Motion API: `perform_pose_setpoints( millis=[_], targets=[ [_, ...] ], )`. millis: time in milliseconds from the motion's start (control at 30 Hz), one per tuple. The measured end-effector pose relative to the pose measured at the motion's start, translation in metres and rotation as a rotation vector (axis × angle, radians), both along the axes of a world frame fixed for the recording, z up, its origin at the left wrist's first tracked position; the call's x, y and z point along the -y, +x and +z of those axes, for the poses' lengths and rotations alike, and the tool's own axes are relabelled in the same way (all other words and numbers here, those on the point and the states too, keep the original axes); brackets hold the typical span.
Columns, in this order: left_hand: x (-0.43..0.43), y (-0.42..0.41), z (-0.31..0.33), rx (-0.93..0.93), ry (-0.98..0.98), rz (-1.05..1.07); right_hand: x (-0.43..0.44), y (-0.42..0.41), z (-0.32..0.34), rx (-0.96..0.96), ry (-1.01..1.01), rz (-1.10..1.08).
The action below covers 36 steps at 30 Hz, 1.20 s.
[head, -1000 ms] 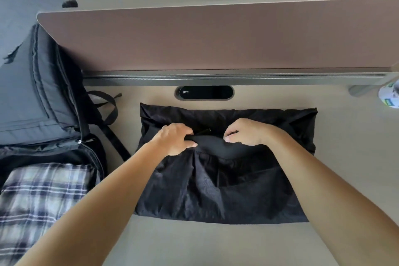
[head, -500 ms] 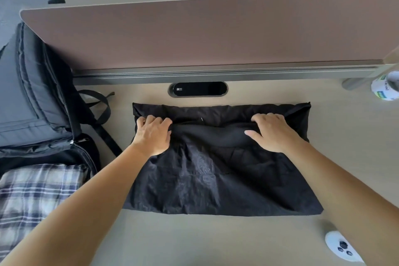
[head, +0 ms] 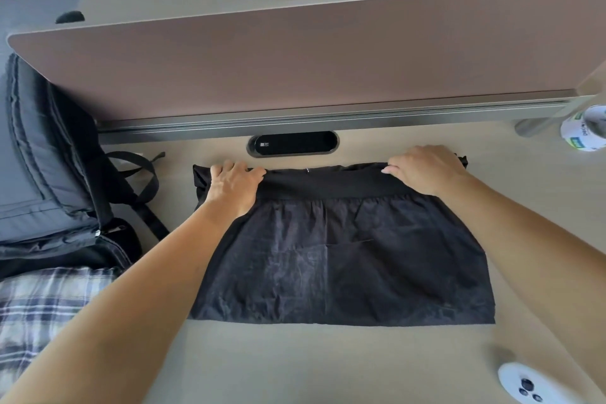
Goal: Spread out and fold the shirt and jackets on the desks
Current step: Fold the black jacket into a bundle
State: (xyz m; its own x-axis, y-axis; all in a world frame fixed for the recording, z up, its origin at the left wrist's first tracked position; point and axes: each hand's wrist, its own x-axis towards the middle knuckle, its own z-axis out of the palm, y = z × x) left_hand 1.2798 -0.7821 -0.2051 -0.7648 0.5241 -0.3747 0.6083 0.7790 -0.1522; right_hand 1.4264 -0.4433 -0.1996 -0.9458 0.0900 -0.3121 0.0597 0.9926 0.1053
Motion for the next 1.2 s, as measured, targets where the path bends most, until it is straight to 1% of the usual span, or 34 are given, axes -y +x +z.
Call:
perform_pose_setpoints(
  millis=[100, 200, 233, 333, 367, 467, 533, 600, 667, 733, 767, 800, 867, 933, 1000, 1033, 1133, 1200],
  targets=[
    [0.004, 0.0, -0.01, -0.015, 0.023, 0.04, -0.002, 0.001, -0.01, -0.025, 0.036, 0.008],
    [0.012, 0.005, -0.023, -0.126, 0.114, 0.086, 0.007, 0.009, -0.018, -0.145, 0.122, -0.033],
    [0.014, 0.007, -0.027, -0.159, 0.147, 0.102, 0.014, 0.009, -0.021, -0.185, 0.109, -0.081],
    [0.015, 0.011, -0.034, -0.218, 0.212, 0.099, 0.037, 0.009, -0.03, -0.299, -0.079, -0.203],
    [0.015, 0.011, -0.035, -0.23, 0.226, 0.107, 0.038, 0.009, -0.033, -0.331, -0.104, -0.222],
    [0.016, 0.002, -0.032, -0.237, 0.239, 0.135, 0.026, 0.004, -0.038, -0.39, -0.032, -0.253],
    [0.016, -0.007, -0.032, -0.221, 0.232, 0.151, 0.023, -0.004, -0.039, -0.358, -0.009, -0.286],
    [0.012, -0.015, -0.034, -0.169, 0.242, 0.163, 0.028, -0.012, -0.042, -0.286, 0.019, -0.324],
    [0.008, -0.021, -0.038, -0.103, 0.336, 0.197, 0.037, -0.017, -0.04, -0.213, 0.043, -0.39],
    [0.004, -0.027, -0.041, 0.003, 0.512, 0.366, 0.048, -0.018, -0.032, -0.195, 0.062, -0.507],
    [0.002, -0.029, -0.042, 0.054, 0.582, 0.465, 0.057, -0.018, -0.028, -0.201, 0.05, -0.563],
    [0.002, -0.031, -0.042, 0.086, 0.618, 0.52, 0.069, -0.016, -0.024, -0.217, 0.025, -0.586],
    [0.002, -0.034, -0.041, 0.099, 0.607, 0.512, 0.1, -0.011, -0.023, -0.269, -0.052, -0.533],
    [0.004, -0.037, -0.04, 0.067, 0.547, 0.443, 0.116, -0.003, -0.033, -0.252, -0.124, -0.503],
    [0.007, -0.039, -0.041, 0.001, 0.441, 0.375, 0.104, 0.007, -0.045, -0.149, -0.175, -0.538],
    [0.008, -0.04, -0.041, -0.028, 0.382, 0.363, 0.092, 0.013, -0.051, -0.129, -0.19, -0.528],
    [0.011, -0.04, -0.04, -0.077, 0.262, 0.348, 0.056, 0.025, -0.057, -0.149, -0.166, -0.46],
    [0.014, -0.04, -0.042, -0.104, 0.227, 0.36, 0.037, 0.028, -0.059, -0.133, -0.138, -0.475]
  ],
)
